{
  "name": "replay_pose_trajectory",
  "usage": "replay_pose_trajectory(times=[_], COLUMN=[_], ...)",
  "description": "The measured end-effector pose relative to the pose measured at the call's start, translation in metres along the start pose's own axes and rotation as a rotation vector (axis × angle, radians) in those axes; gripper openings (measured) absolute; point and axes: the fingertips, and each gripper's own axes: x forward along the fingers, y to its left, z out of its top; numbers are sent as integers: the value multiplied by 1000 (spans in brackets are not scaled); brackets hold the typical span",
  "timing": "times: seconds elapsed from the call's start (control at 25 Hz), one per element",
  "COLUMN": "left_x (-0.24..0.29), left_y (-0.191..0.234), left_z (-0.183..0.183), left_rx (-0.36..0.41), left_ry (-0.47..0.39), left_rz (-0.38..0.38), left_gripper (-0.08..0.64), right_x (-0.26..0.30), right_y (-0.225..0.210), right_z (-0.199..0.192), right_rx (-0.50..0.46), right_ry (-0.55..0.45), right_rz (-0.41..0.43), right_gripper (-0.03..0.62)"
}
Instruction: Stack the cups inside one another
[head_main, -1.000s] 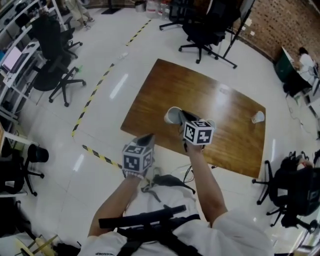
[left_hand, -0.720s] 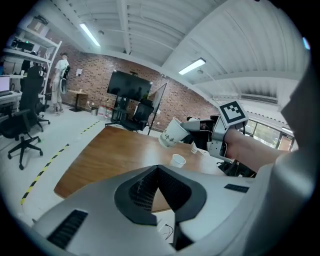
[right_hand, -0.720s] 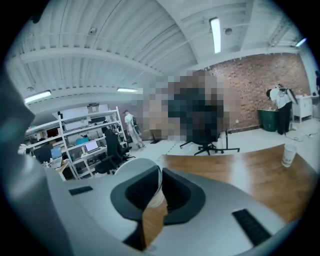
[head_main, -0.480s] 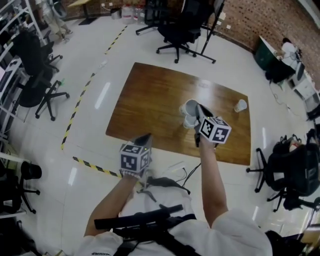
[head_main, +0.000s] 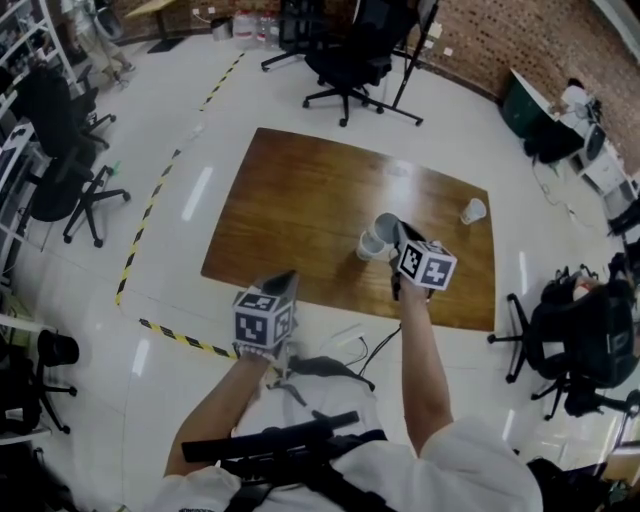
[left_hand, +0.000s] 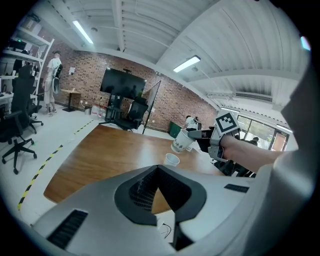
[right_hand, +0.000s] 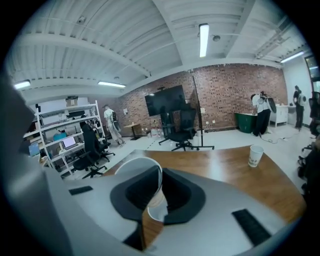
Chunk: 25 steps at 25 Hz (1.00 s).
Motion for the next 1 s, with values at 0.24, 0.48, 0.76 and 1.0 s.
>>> replay_pose_trajectory(times=[0.24,0.48,0.76,1.0], left_x=[9,14,19,22], left_y=[4,13,18,20], left_z=[1,2,1,-2], left_rx=[-17,-36,-51,-59], left_ry=[4,6,14,20], left_rz=[7,17,18,18], left_gripper=[-8,-8,-8,-8], right_x=[16,31,34,39], right_y=[-12,-16,-20,-20], right_z=[-18,-31,-37,-48], right_rx=[-20,-23,-12,-5], right_ry=[63,105,122,146], right_rz=[-21,-28,-35,-34], right_gripper=[28,28,28,28])
